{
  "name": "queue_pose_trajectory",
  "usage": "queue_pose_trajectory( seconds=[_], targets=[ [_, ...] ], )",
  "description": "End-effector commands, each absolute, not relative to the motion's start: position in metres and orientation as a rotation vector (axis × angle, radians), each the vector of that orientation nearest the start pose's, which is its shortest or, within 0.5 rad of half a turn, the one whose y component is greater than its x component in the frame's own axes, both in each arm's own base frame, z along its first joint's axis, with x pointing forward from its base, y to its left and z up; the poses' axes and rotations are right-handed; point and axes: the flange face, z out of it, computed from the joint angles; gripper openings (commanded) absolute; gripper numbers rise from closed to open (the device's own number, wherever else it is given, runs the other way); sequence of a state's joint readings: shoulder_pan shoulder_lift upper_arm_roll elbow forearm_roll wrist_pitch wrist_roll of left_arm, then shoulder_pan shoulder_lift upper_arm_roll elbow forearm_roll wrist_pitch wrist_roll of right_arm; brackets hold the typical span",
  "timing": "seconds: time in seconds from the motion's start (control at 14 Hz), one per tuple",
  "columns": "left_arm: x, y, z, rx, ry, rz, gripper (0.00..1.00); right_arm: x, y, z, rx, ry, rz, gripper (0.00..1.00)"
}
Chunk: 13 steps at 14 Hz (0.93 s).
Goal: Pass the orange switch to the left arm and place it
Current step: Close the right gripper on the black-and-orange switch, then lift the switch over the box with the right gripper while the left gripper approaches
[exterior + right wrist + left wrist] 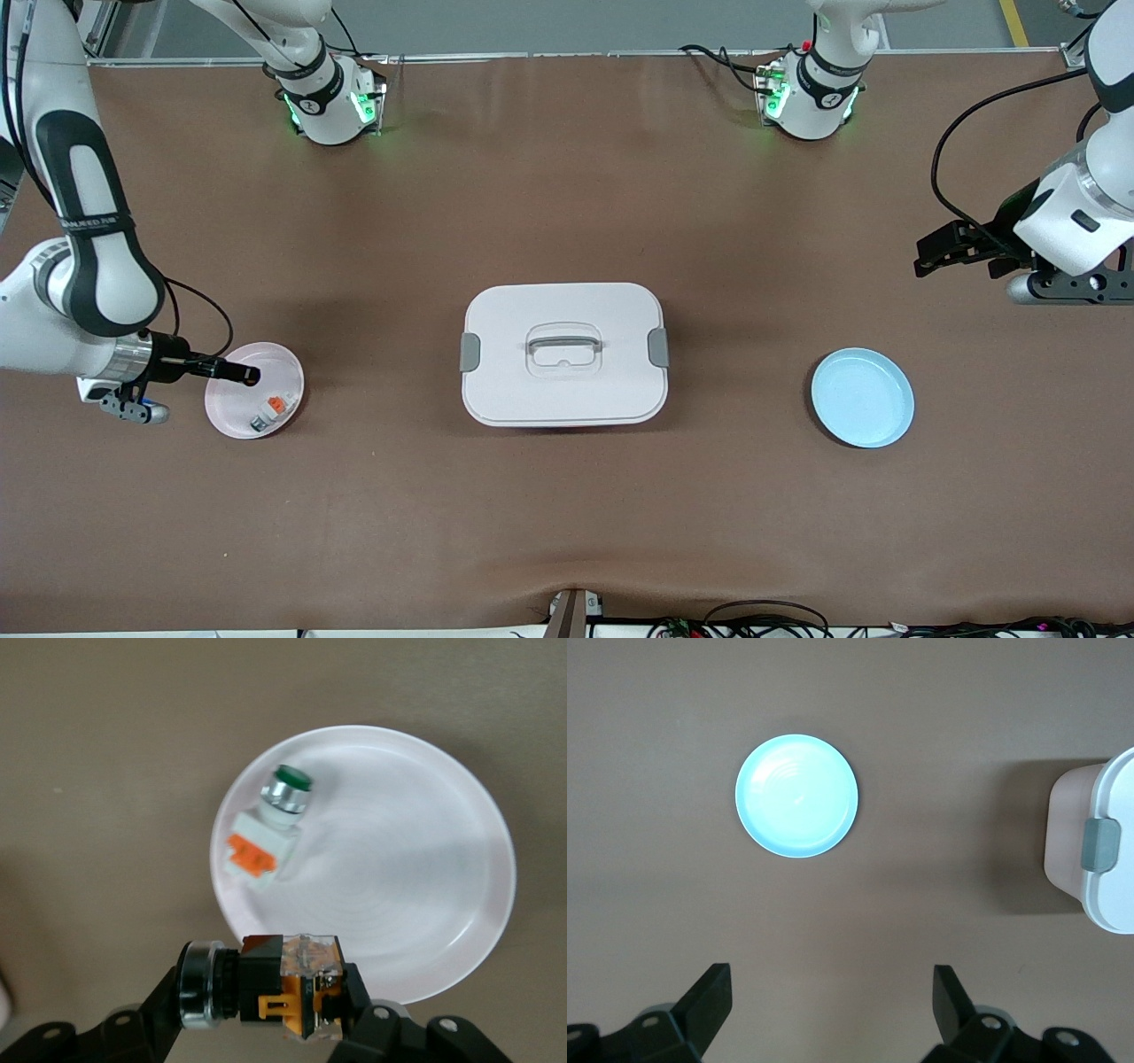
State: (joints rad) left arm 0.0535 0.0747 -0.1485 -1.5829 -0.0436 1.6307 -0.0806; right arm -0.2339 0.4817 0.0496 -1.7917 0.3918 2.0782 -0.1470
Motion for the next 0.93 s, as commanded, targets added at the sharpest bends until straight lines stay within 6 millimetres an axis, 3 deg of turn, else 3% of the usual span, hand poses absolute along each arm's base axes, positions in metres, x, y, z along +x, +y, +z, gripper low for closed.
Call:
queue_pose_trajectory(
  seconds=[0.0,0.29,0.57,0.86],
  targets=[
    [0.578,-0.057,0.587,-3.203,0.033,0.029,1.0,0.628,-0.07,0.31,-2.665,0.503,0.228,0.0],
    [0.578,-0.054,0.587,-3.203,0.023,0.029,1.0,0.632,0.006,0.354,-2.637,0.725,0.263,0.0],
    [0.576,-0.053,0.588,-3.202,0.021,0.038,1.0,0.64,0.088,0.409,-2.539,1.075,0.346,0.0],
    [0.576,-0.056,0.587,-3.202,0.016,0.042,1.0,0.645,0.13,0.443,-2.436,1.304,0.372,0.0]
  ],
)
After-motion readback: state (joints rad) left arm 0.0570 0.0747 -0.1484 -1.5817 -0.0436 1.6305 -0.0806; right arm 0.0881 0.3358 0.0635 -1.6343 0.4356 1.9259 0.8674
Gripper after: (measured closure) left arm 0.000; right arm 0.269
